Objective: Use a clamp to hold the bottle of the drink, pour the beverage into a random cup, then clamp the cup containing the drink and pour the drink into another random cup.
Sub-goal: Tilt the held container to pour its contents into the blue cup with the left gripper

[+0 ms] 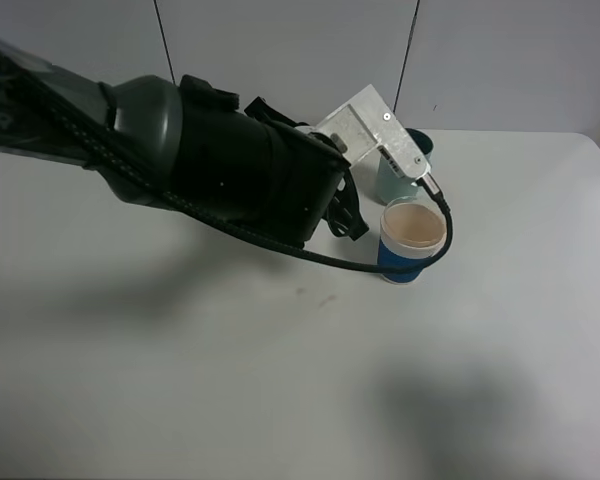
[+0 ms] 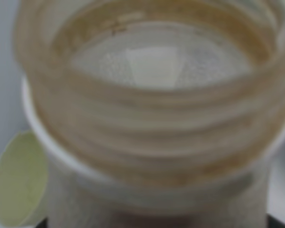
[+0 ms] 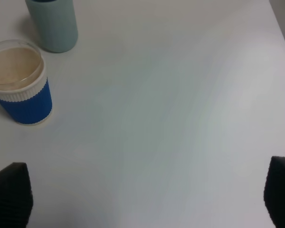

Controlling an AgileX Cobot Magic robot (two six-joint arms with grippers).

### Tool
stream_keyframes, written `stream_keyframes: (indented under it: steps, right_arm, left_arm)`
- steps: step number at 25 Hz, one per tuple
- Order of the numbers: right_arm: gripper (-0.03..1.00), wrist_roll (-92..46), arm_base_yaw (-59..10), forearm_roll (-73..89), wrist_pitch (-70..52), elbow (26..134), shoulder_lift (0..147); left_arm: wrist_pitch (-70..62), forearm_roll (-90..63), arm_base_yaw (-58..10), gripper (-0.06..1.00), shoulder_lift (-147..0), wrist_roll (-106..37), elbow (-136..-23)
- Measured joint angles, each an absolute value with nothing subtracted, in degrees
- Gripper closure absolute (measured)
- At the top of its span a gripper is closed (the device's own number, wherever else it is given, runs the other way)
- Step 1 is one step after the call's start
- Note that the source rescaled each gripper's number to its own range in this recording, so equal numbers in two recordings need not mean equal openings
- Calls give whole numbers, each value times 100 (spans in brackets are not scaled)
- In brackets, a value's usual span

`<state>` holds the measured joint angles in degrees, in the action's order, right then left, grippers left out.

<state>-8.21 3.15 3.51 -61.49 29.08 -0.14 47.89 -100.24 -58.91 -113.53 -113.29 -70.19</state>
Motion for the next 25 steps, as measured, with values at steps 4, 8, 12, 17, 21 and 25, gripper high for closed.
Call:
stream_keyframes:
  steps: [4, 8, 12, 17, 21, 25]
  right_arm:
    - [4, -821, 315, 351, -6149, 2908, -14]
    - [4, -821, 315, 351, -6149, 2908, -14]
    - [4, -821, 315, 351, -6149, 2908, -14]
    - [4, -821, 315, 351, -6149, 2908, -14]
    - [4, -821, 315, 351, -6149, 2908, -14]
    - [4, -821, 315, 351, -6149, 2908, -14]
  left_arm:
    - [4720, -9978, -5891, 91, -11467, -11329, -7148]
    - [4591, -9697, -5891, 91, -11541, -11312, -7173]
    - [4518, -9325, -5891, 91, -11549, -11170, -7173]
    - [4715, -9012, -5896, 91, -11549, -11030, -7173]
    - [4791, -8650, -5913, 91, -11549, -10874, -7173]
    - [5210, -8487, -5948, 91, -11684, -10877, -7183]
